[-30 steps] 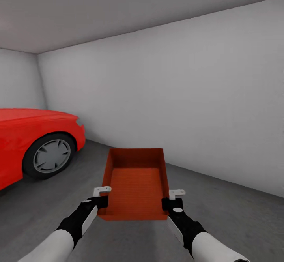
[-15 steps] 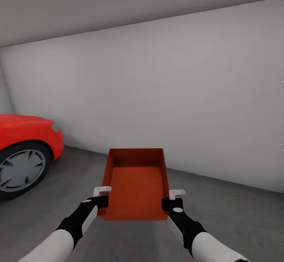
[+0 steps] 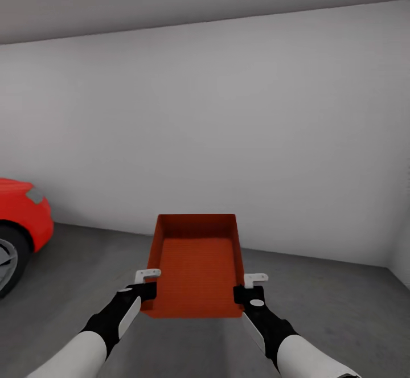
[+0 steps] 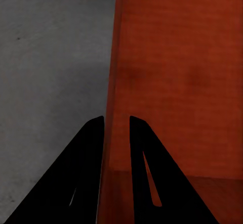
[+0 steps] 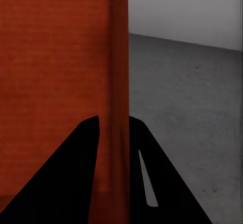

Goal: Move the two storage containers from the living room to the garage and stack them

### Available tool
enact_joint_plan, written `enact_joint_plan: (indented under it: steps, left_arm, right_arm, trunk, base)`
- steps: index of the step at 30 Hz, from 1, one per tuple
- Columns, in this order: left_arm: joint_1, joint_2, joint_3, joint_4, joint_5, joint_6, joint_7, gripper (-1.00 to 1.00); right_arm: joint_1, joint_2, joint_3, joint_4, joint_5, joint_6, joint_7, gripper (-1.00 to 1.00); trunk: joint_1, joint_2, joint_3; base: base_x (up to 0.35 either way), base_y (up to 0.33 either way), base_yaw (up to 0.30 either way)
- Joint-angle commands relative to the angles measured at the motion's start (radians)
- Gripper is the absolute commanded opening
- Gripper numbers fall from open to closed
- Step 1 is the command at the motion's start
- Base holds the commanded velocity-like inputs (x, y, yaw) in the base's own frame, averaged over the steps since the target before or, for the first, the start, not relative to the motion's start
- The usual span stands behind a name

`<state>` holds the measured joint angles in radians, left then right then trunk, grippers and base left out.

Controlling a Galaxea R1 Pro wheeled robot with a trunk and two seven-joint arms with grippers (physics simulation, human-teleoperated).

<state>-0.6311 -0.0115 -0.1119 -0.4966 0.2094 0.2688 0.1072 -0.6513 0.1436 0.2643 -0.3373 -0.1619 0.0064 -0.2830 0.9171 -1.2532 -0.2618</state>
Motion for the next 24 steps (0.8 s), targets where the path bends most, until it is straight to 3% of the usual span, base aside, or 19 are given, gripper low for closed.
enact_joint_plan:
  steps: [1, 17, 24]
  left_arm:
    - [-0.001, 0.007, 0.021, -0.005, -0.015, -0.023, 0.016, -1.0]
    - [-0.001, 0.007, 0.022, -0.005, -0.015, -0.023, 0.016, -1.0]
    - [-0.001, 0.007, 0.021, -0.005, -0.015, -0.023, 0.016, -1.0]
  right_arm:
    - [-0.001, -0.001, 0.013, 0.001, -0.027, 0.001, 0.009, -1.0]
    - [-0.001, 0.0, 0.013, 0.001, -0.027, 0.001, 0.009, -1.0]
    - [-0.001, 0.0, 0.013, 0.001, -0.027, 0.002, 0.01, -1.0]
  trunk:
    - [0.001, -0.001, -0.001]
    - [0.001, -0.001, -0.001]
    - [0.001, -0.001, -0.001]
  base:
    - [0.313, 0.187, -0.289]
    - [0.313, 0.187, -0.288]
    - [0.313, 0.187, -0.081]
